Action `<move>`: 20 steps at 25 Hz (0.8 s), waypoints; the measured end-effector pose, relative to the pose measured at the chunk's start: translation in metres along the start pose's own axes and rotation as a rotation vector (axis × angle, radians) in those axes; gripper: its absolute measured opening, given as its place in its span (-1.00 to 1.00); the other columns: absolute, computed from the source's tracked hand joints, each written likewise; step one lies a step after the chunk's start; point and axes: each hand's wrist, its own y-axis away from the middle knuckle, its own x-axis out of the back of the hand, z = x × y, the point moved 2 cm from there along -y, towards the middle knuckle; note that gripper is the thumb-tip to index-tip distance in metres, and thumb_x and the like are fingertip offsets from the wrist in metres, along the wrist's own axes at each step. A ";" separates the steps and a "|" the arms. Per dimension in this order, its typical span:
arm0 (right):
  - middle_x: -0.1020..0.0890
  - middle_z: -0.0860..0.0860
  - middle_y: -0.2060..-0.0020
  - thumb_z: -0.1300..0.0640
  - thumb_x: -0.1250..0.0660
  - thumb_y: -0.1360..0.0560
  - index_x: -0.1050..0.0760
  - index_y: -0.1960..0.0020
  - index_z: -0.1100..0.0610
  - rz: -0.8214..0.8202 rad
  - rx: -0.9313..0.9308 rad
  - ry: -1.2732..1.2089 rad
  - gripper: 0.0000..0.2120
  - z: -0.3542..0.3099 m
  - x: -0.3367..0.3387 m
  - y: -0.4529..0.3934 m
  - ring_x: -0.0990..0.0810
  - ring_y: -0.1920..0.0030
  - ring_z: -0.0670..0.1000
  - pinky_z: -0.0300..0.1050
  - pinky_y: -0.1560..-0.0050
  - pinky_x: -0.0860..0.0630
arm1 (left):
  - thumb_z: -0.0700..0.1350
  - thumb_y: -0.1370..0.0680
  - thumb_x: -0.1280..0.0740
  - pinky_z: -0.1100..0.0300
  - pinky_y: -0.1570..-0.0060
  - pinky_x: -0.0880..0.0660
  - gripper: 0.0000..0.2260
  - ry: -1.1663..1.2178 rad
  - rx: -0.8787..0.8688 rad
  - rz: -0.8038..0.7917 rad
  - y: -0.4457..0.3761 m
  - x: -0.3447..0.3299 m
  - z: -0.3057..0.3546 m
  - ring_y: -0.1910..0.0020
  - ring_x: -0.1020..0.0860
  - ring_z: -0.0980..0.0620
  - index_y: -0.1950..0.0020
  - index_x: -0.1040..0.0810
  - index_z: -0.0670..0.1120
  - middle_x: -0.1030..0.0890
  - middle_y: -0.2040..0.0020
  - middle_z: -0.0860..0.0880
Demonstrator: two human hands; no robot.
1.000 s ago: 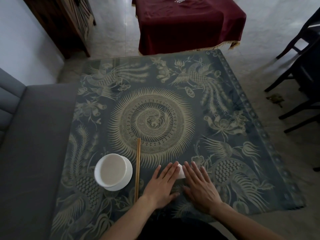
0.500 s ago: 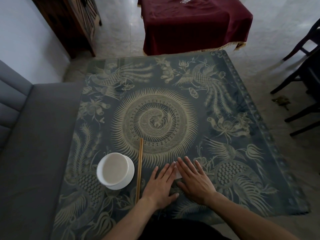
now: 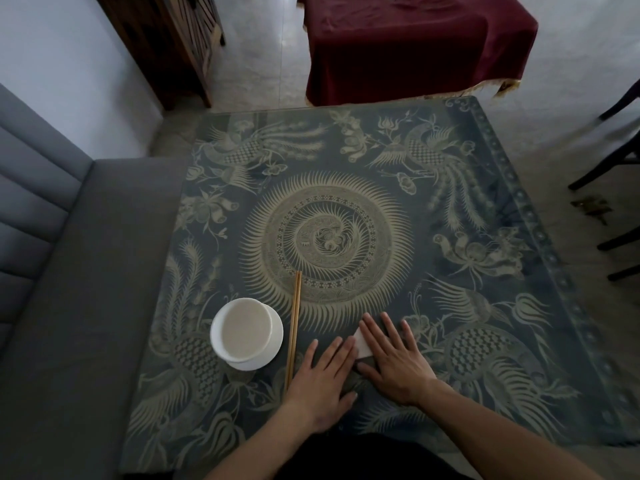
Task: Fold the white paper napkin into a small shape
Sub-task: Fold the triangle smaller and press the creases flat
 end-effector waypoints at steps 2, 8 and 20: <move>0.41 -0.15 -0.51 -0.45 0.30 -0.53 0.47 -0.51 -0.04 -0.002 0.001 -0.015 -0.25 0.000 0.000 0.001 0.49 -0.48 0.01 0.15 -0.43 0.45 | 0.22 -0.61 0.04 -0.19 -0.42 0.38 -0.34 -0.021 -0.010 -0.006 0.013 -0.004 -0.004 -0.52 0.33 0.01 -0.58 0.23 -0.04 0.31 -0.56 0.05; 0.46 -0.14 -0.49 -0.51 0.26 -0.47 0.56 -0.47 -0.05 -0.032 0.017 0.001 -0.15 0.002 0.005 0.001 0.54 -0.45 0.01 0.13 -0.39 0.53 | 0.15 -0.61 -0.05 -0.27 -0.46 -0.01 -0.40 -0.060 -0.028 0.060 0.026 0.002 -0.008 -0.55 -0.07 -0.07 -0.58 -0.09 -0.11 -0.08 -0.59 -0.04; 0.56 -0.07 -0.42 -0.63 -0.09 -0.26 0.55 -0.46 0.07 -0.172 0.045 0.023 0.23 0.002 0.015 -0.002 0.63 -0.38 0.08 0.22 -0.40 0.50 | 0.16 -0.65 0.04 -0.04 -0.51 0.20 -0.38 -0.005 -0.073 0.039 -0.013 0.014 0.004 -0.55 0.22 0.02 -0.59 0.19 -0.10 0.25 -0.58 -0.02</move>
